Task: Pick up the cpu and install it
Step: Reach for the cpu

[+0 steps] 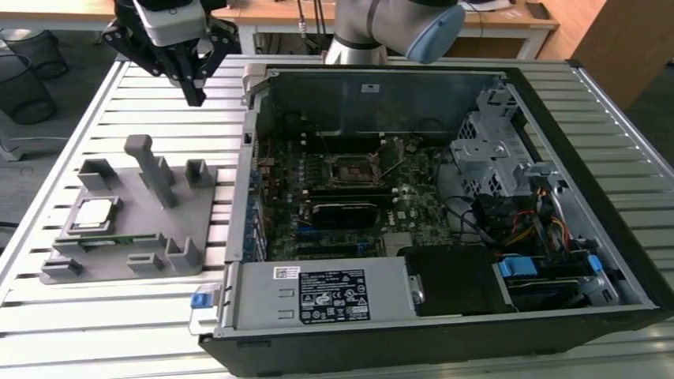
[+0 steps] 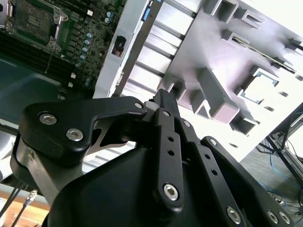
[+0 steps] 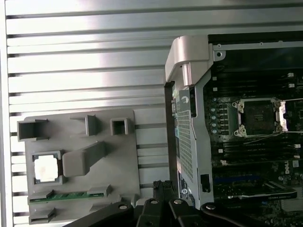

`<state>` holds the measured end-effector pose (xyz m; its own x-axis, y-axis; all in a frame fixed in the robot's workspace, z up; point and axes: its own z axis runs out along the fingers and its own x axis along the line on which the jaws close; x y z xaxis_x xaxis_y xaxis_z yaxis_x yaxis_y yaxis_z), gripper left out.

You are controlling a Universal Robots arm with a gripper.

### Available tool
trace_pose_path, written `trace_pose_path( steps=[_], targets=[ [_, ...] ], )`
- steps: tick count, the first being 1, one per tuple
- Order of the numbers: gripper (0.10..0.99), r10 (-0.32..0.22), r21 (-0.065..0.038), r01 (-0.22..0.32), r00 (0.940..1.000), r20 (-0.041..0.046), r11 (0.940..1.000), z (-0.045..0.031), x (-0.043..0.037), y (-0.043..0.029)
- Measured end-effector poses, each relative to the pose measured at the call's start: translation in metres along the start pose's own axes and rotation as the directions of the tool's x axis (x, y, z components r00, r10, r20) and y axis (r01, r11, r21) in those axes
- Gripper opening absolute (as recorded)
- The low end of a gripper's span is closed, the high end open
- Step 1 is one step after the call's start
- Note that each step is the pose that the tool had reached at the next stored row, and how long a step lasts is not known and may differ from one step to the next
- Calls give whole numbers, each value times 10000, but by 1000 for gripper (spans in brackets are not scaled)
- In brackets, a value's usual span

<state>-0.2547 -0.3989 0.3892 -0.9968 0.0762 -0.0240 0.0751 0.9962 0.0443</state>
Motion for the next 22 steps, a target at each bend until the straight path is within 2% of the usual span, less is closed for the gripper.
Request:
trace_pose_path(
  steps=[22],
  targets=[
    [106, 0, 0, 0, 10000, 0, 10000, 8, 366, -29]
  ],
)
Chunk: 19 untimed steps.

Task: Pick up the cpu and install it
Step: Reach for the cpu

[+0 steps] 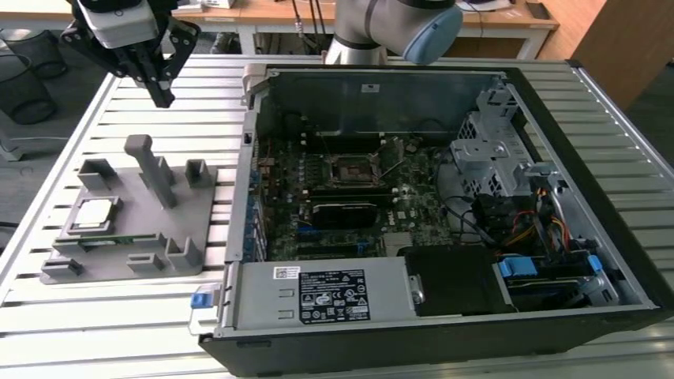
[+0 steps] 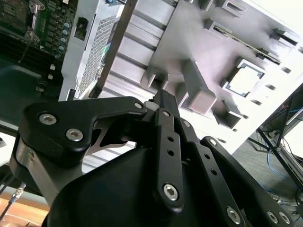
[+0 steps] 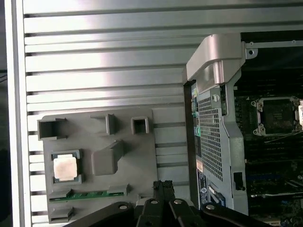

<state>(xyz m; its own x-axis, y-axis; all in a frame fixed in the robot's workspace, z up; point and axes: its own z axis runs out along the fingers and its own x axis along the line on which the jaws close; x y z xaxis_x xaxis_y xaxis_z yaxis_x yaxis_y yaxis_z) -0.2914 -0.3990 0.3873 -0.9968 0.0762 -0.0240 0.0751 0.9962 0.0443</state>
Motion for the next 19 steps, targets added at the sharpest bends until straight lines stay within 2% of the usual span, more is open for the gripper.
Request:
trace_pose_path(
  steps=[5, 10, 13, 19],
  targets=[
    [106, -1, 0, 1, 10000, -1, 10000, 1, 55, -15],
    [106, -16, -1, 16, 10000, -1, 10000, 0, 90, -101],
    [106, -17, -1, 17, 10000, 0, 10000, 0, 171, -136],
    [106, -18, 0, 18, 10000, -3, 10000, 0, 319, -152]
  ],
)
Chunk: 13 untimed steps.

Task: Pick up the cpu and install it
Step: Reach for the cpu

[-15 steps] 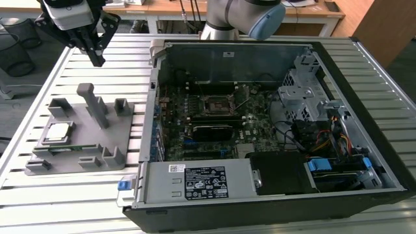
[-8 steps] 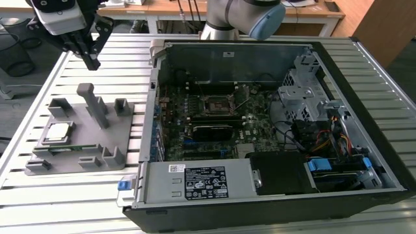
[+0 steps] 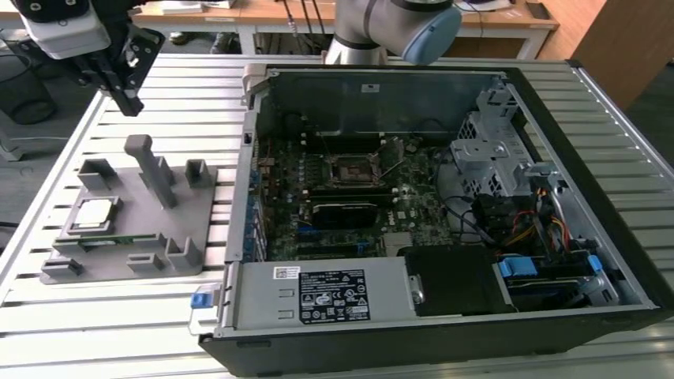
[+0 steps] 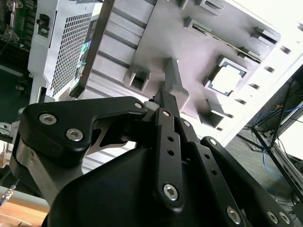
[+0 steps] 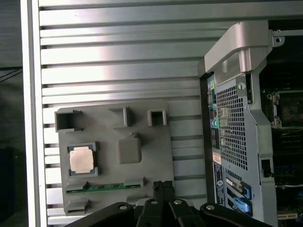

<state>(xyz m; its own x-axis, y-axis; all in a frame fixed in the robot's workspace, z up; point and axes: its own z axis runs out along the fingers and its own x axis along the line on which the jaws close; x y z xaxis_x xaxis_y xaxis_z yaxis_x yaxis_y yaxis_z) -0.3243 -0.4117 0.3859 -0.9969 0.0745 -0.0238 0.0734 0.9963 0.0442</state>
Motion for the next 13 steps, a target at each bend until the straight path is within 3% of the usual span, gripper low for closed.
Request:
trace_pose_path(
  steps=[13],
  targets=[
    [106, 2, 1, -2, 10000, -24, 10000, 11, 311, -25]
  ],
)
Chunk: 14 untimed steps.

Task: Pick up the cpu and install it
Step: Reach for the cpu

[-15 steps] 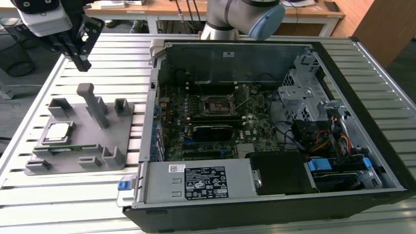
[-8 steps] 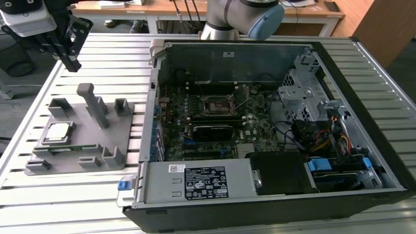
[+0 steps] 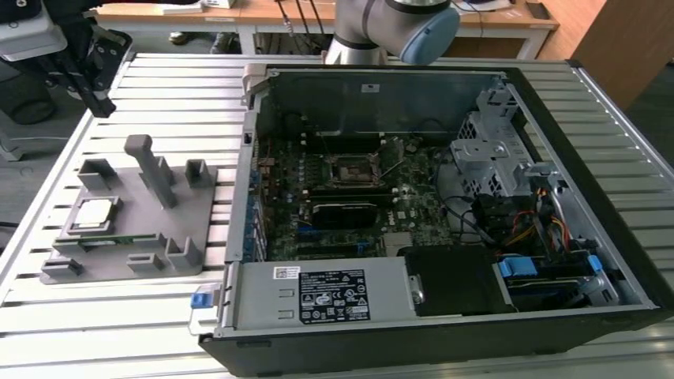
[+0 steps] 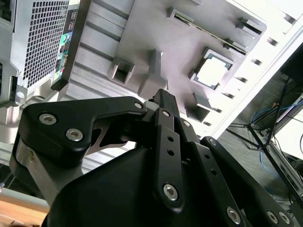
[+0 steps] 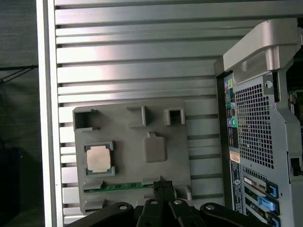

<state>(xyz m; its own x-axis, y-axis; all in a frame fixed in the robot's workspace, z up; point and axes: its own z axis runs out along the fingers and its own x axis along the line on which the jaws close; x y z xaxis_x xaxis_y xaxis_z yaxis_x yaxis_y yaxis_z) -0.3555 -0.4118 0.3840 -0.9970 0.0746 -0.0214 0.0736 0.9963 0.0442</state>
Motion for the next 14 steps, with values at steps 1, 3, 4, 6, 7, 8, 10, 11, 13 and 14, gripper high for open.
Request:
trace_pose_path(
  steps=[1, 3, 4, 6, 7, 8, 10, 11, 13, 14],
  targets=[
    [106, 1, 1, -1, 10000, -6, 10000, 1, 19, -1],
    [106, 1, 1, -1, 10000, -14, 10000, 2, 62, -5],
    [106, 1, 2, -1, 10000, -18, 10000, 2, 87, -7],
    [106, 1, 2, -1, 10000, -24, 10000, 5, 139, -11],
    [106, 1, 3, -1, 10000, -27, 10000, 6, 166, -13],
    [106, 1, 2, -1, 10000, -30, 10000, 7, 194, -15],
    [106, 0, 4, 0, 10000, -35, 10000, 9, 257, -20],
    [106, 1, 4, -1, 10000, -36, 10000, 11, 293, -23],
    [106, 2, 3, -2, 10000, -35, 10000, 15, 369, -28],
    [106, 2, 3, -2, 10000, -36, 10000, 17, 410, -32]
  ],
)
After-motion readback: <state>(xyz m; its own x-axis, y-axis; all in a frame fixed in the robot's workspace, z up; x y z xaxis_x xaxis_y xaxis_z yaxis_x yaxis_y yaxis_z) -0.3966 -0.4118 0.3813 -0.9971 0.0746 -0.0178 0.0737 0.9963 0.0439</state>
